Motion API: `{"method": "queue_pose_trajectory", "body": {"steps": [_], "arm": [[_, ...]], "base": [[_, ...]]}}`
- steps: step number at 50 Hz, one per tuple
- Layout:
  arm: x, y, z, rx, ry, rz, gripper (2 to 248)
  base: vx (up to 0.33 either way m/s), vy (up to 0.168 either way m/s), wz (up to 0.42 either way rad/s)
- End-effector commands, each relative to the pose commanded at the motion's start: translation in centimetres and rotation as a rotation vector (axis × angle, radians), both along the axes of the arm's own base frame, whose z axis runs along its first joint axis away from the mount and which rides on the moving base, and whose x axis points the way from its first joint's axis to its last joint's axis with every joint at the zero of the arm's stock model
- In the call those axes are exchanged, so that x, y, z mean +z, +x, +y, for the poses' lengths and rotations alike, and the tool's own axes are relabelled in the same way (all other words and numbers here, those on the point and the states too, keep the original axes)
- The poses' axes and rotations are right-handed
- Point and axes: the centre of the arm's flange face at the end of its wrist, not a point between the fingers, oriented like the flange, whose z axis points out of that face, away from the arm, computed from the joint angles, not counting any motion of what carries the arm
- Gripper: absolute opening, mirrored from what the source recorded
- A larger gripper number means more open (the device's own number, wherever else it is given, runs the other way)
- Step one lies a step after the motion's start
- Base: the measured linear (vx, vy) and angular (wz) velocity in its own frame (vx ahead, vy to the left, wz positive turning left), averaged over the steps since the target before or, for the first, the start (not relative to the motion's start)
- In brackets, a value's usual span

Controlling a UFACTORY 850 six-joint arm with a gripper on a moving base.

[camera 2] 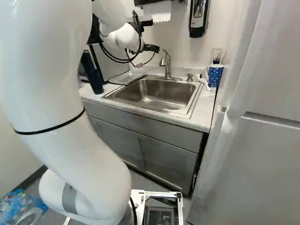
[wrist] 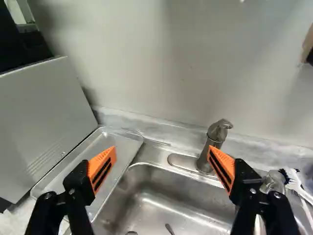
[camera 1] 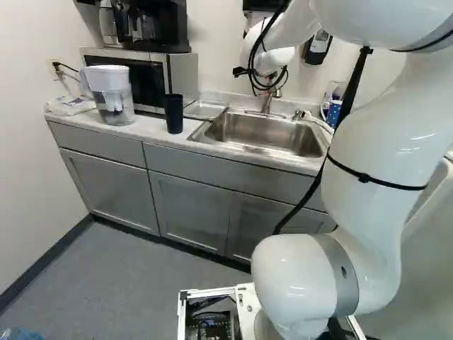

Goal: Rinse the cup and place it in the tray

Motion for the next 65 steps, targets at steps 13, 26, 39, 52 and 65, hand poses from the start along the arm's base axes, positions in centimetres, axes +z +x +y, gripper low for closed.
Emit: {"method": "queue_pose_trajectory", "body": {"steps": [13, 26, 39, 52, 65], "arm": [[-0.1, 1.4, -1.3, -0.021, 0.000, -0.003, 247], [-0.3, 2.9, -2.4, -0.036, 0.001, 0.012, 247], [-0.8, 4.4, -3.3, -0.046, 0.004, 0.042, 247], [-1.1, 6.0, -3.6, -0.048, 0.006, 0.058, 247], [-1.3, 7.6, -3.6, -0.045, 0.006, 0.058, 247]], "base": [[0.000, 0.000, 0.000], [0.000, 0.000, 0.000], [0.000, 0.000, 0.000], [0.000, 0.000, 0.000], [0.000, 0.000, 0.000]]}}
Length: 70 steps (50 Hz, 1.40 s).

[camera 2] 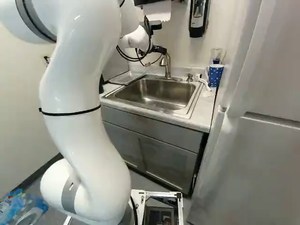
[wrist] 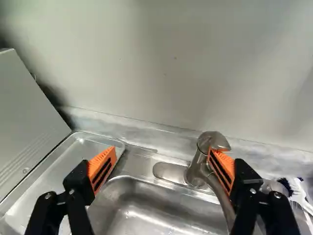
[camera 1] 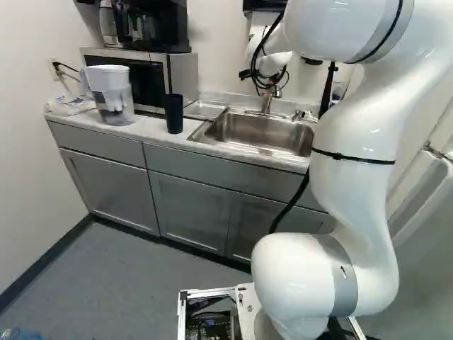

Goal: Rinse the cup and place it in the tray

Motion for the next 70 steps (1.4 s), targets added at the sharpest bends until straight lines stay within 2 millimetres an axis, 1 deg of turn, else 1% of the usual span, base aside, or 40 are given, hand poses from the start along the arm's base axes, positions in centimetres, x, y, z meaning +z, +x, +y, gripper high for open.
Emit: {"method": "queue_pose_trajectory", "body": {"steps": [9, 70], "arm": [[-0.05, 0.51, -0.01, 0.001, 0.000, -0.002, 247], [0.67, 0.76, -0.30, -0.003, -0.011, -0.087, 247]], "base": [[0.000, 0.000, 0.000], [0.000, 0.000, 0.000]]}}
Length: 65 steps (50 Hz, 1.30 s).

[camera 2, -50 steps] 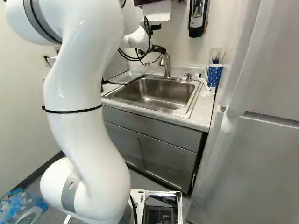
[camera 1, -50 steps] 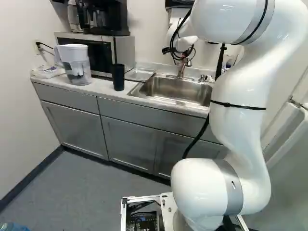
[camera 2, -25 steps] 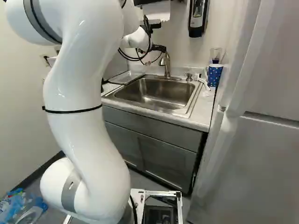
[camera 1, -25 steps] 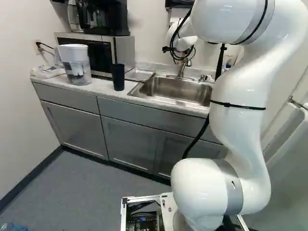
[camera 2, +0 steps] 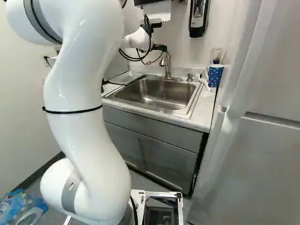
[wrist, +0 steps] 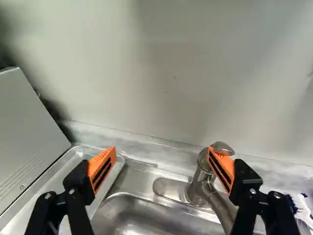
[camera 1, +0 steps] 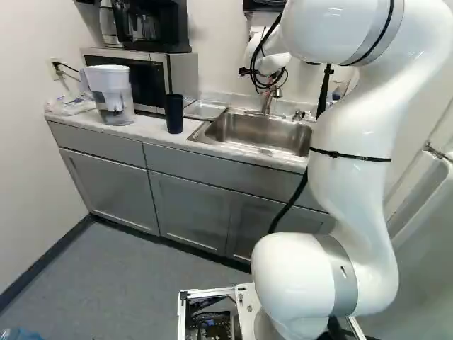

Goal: Rinse the cup and place it in the tray

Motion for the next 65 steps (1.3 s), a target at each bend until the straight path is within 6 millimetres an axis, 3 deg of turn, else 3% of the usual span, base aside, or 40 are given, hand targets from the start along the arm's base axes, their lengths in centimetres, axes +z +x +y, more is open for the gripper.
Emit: {"method": "queue_pose_trajectory", "body": {"steps": [65], "arm": [[0.29, 0.11, -0.89, -0.013, -0.005, -0.036, 247]], "base": [[0.000, 0.000, 0.000]]}}
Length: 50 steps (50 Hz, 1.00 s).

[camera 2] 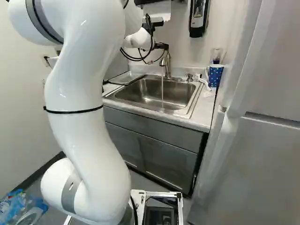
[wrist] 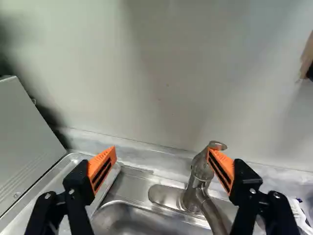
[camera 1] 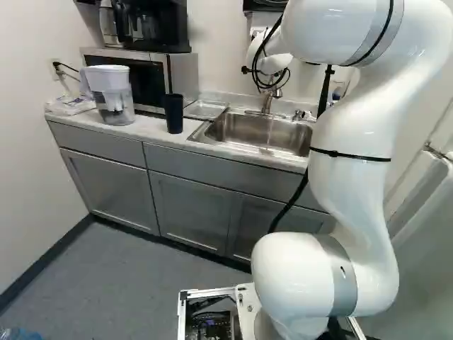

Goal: Rinse the cup and place it in the tray

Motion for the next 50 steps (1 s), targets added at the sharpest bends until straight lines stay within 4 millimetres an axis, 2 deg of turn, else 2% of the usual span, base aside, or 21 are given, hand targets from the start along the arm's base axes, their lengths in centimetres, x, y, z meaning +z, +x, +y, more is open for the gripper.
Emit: {"method": "queue_pose_trajectory", "body": {"steps": [18, 50], "arm": [[0.0, -0.3, 0.5, 0.006, 0.000, 0.003, 247], [-0.1, -3.2, 2.5, 0.032, 0.008, 0.062, 247]], "base": [[0.000, 0.000, 0.000], [0.000, 0.000, 0.000]]}}
